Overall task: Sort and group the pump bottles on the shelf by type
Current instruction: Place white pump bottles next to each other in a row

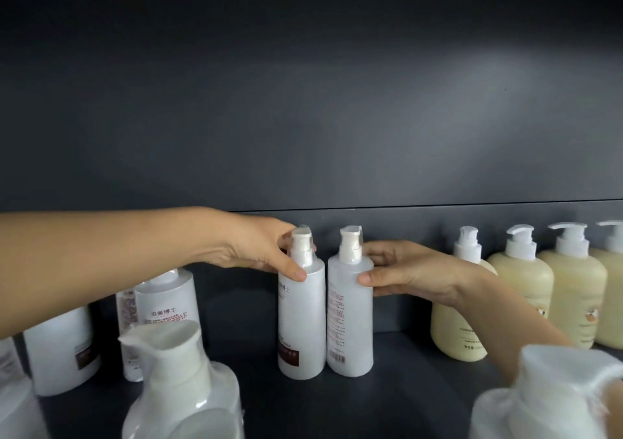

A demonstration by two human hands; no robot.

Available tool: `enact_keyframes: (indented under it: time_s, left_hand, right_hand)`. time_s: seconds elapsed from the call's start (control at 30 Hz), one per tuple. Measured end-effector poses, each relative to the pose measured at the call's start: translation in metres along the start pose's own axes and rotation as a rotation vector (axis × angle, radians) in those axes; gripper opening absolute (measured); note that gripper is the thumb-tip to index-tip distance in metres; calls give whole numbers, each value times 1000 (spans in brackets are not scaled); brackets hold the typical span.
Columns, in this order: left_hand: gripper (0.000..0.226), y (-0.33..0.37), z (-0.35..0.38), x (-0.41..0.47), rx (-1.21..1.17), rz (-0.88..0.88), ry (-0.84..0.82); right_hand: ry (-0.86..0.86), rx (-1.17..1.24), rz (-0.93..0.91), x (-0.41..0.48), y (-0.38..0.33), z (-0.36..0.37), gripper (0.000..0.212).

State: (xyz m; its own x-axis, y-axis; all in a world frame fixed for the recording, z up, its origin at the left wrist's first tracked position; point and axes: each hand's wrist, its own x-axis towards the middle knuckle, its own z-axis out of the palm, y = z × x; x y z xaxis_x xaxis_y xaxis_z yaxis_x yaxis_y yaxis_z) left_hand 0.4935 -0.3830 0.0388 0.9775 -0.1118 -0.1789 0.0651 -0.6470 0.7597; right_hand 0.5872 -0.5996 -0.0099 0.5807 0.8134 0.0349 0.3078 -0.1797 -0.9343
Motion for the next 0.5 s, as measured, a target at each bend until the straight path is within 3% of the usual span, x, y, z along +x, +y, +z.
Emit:
enact_keyframes:
  time_s: [0.23, 0.33, 0.5]
  left_hand:
    - [20, -2, 9, 3, 50, -7, 132]
    - [21, -3, 18, 6, 78, -23, 230]
    - [32, 4, 13, 4, 11, -123, 158]
  right_hand:
    - [147, -160, 1, 4, -7, 11, 46]
    - [183, -256, -47, 8, -9, 21, 36]
    - [69, -194, 27, -4, -10, 8, 33]
